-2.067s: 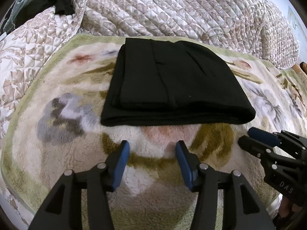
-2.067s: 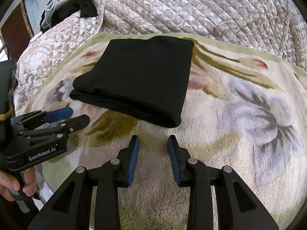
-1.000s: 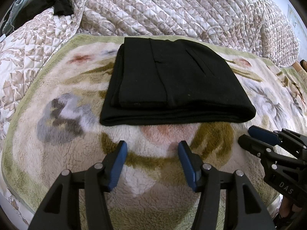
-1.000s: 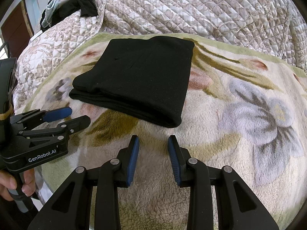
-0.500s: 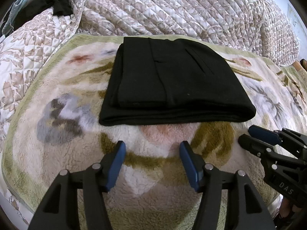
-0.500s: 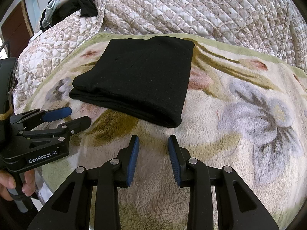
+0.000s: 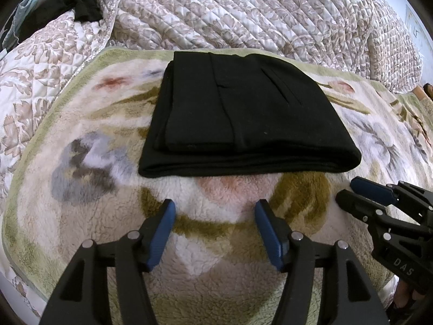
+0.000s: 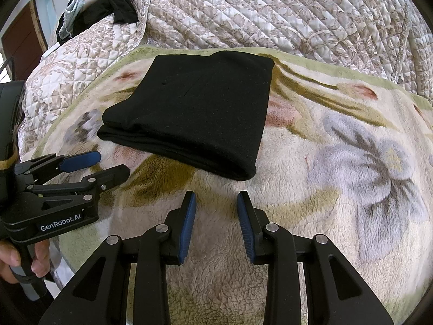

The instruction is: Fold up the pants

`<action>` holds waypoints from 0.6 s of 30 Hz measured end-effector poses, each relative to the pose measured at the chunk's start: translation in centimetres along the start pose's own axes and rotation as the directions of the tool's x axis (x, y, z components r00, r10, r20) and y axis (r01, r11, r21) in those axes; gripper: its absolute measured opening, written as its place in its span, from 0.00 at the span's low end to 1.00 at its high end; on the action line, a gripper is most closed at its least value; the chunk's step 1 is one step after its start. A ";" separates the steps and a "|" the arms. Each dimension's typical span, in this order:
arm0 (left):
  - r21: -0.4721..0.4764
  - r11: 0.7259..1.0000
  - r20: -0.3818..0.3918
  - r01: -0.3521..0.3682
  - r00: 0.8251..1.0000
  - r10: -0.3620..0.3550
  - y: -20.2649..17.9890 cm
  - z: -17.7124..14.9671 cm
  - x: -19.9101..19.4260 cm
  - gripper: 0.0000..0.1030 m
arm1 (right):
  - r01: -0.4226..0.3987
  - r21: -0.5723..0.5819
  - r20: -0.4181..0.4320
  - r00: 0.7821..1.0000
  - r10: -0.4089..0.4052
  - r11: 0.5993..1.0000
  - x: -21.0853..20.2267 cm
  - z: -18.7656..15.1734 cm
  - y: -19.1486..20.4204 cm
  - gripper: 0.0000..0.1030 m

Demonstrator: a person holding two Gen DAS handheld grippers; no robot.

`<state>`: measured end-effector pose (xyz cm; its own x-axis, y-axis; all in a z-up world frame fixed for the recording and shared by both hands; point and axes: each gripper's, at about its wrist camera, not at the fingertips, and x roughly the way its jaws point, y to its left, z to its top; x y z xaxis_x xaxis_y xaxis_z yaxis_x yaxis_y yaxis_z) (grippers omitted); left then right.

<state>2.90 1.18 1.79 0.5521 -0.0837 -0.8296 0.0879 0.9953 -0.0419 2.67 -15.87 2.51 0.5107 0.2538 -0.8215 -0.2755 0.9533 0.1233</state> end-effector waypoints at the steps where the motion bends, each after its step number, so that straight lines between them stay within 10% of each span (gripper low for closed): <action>1: 0.000 1.000 -0.001 0.001 1.000 -0.001 0.0 0.0 0.0 0.63 | 0.000 0.000 0.000 1.000 0.000 1.000 0.0 0.0 0.0 0.31; 18: -0.002 1.000 -0.004 0.003 1.000 -0.003 0.0 0.1 0.1 0.65 | 0.001 0.000 0.001 1.000 -0.001 1.000 0.0 0.0 0.0 0.31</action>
<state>3.01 1.14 1.75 0.5489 -0.0865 -0.8314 0.0883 0.9951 -0.0453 2.67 -15.83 2.54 0.5116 0.2526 -0.8213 -0.2750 0.9537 0.1220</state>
